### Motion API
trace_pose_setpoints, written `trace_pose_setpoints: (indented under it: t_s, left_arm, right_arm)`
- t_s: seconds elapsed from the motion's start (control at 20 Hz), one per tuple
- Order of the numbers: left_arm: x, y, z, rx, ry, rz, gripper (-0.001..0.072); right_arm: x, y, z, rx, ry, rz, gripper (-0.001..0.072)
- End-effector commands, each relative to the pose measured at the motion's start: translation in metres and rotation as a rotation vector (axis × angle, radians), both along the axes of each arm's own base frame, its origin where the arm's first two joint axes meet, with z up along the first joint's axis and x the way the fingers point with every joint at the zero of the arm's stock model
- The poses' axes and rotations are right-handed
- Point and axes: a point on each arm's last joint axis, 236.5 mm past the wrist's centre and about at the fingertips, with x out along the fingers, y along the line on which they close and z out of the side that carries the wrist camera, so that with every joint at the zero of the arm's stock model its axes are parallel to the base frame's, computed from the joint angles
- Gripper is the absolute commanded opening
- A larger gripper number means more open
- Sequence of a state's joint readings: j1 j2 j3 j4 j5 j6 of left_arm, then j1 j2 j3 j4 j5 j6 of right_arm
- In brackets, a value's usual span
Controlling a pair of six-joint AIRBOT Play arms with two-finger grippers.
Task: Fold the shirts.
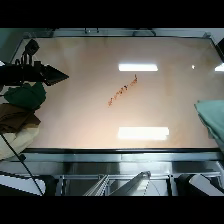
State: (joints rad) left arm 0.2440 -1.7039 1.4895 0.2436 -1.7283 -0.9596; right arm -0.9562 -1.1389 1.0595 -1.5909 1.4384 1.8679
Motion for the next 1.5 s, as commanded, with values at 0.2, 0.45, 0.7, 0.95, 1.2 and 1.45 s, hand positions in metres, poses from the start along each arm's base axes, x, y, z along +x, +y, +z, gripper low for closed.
trace_pose_setpoints:
  t_s: [0.2,0.45,0.7,0.95,1.2,1.45]
  left_arm:
    - [-0.005,-0.002,0.001,-0.005,0.003,-0.021,0.0016]
    - [-0.004,-0.002,0.002,-0.008,0.001,-0.019,0.0014]
    - [0.009,-0.001,0.036,-0.053,-0.086,0.027,-0.0001]
    - [-0.009,-0.001,0.084,0.103,-0.261,0.057,-0.0001]
    - [-0.089,-0.027,0.048,0.236,-0.195,0.068,0.0000]
    - [-0.168,-0.051,-0.006,0.259,-0.081,0.038,0.0013]
  right_arm:
    - [-0.052,0.002,-0.040,0.092,0.172,-0.048,0.0321]
    - [-0.035,0.007,-0.024,0.123,0.110,-0.067,0.0647]
    - [0.088,0.036,0.042,0.128,-0.322,0.161,0.0020]
    - [0.162,0.155,0.121,0.083,-0.623,0.619,0.0019]
    - [0.125,0.319,0.124,0.165,-0.702,1.049,0.0019]
    - [0.066,0.391,0.063,0.280,-0.662,1.226,0.0018]
